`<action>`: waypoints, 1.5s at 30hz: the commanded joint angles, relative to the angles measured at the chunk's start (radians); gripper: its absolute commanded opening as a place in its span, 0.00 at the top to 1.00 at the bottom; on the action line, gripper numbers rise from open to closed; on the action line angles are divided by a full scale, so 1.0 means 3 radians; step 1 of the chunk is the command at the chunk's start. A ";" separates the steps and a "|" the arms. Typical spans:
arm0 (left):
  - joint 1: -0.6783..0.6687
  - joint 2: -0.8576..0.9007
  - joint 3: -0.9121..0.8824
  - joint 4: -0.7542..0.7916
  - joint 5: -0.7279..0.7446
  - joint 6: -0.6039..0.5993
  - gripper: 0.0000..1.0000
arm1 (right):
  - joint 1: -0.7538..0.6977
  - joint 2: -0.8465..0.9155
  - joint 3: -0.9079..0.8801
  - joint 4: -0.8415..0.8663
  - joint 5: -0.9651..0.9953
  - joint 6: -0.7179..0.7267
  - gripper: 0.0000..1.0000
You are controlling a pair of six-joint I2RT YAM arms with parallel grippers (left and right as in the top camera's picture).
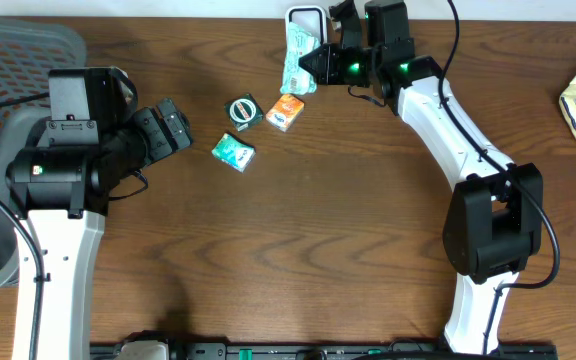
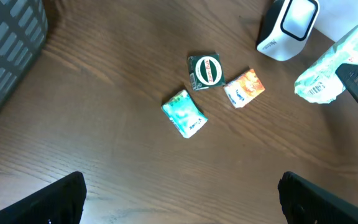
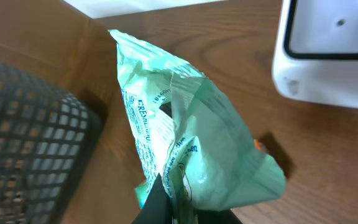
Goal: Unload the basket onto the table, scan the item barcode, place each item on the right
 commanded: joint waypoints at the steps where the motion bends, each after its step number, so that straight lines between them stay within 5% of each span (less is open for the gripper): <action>1: 0.0015 0.0001 0.0011 -0.0001 -0.0022 0.0022 0.02 | 0.0134 -0.0009 0.0022 -0.0145 0.0724 -0.0636 0.99; 6: 0.0015 0.0001 0.0011 -0.0001 -0.0022 0.0022 0.02 | 0.0504 -0.0009 0.0022 -0.0223 0.2974 -0.1330 0.99; 10: 0.0015 0.0001 0.0011 -0.0001 -0.0022 0.0022 0.02 | 0.0668 0.0018 0.0022 0.0043 0.3628 -0.2064 0.99; 15: 0.0015 0.0001 0.0011 -0.0001 -0.0022 0.0022 0.02 | 0.0685 0.0181 -0.0008 -0.0328 0.4074 -0.1993 0.99; 29: 0.0015 0.0001 0.0011 -0.0001 -0.0022 0.0022 0.02 | 0.0748 0.0516 -0.0228 -0.1270 0.4049 -0.1236 0.96; 31: 0.0015 0.0001 0.0011 -0.0001 -0.0022 0.0022 0.02 | 0.0754 0.0516 -0.0266 -0.1314 0.3958 -0.1235 0.90; 35: 0.0015 0.0001 0.0011 -0.0001 -0.0022 0.0022 0.02 | 0.0935 0.0487 -0.0257 -0.1521 0.3423 -0.1235 0.47; 42: 0.0015 0.0001 0.0011 -0.0001 -0.0022 0.0022 0.02 | 0.1331 0.0418 0.0163 -0.1932 0.3445 -0.1088 0.36; 43: 0.0015 0.0001 0.0011 -0.0001 -0.0022 0.0022 0.02 | 0.1361 0.0418 0.0238 -0.1993 0.3480 -0.1088 0.40; 45: 0.0015 0.0001 0.0011 -0.0001 -0.0022 0.0022 0.02 | 0.1423 0.0418 0.0437 -0.2101 0.3621 -0.1088 0.72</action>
